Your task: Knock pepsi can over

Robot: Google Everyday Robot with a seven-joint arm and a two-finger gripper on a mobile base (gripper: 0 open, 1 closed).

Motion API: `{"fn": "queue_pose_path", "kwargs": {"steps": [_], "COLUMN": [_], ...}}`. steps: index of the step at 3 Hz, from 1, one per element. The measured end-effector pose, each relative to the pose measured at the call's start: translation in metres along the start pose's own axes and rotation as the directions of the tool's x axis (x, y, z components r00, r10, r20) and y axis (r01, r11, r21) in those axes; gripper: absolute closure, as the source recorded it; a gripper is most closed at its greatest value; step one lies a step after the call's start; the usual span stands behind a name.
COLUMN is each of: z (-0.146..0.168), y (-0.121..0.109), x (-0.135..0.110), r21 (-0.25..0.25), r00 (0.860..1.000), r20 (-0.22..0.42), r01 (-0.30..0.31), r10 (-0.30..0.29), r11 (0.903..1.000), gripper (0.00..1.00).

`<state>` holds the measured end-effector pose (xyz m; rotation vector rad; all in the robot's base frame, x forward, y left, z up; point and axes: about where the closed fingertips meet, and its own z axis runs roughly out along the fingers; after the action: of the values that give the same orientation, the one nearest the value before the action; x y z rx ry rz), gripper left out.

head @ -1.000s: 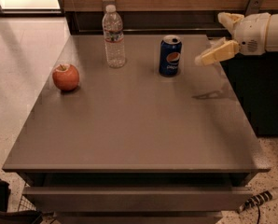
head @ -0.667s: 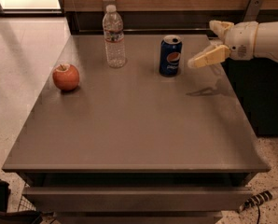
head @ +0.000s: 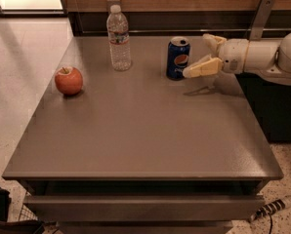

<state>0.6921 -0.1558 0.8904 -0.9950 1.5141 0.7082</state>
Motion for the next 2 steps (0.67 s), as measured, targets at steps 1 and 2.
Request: {"fn": "queue_pose_path", "kwargs": {"steps": [1, 2], "z": [0.017, 0.030], "y": [0.001, 0.003], "x": [0.009, 0.016], "r21": [-0.030, -0.049], "r00": [0.999, 0.999], "r20": [0.037, 0.039], "r01": [-0.018, -0.031], "r10": [0.020, 0.033], "r11": [0.9994, 0.9983], "gripper": [0.00, 0.15]}}
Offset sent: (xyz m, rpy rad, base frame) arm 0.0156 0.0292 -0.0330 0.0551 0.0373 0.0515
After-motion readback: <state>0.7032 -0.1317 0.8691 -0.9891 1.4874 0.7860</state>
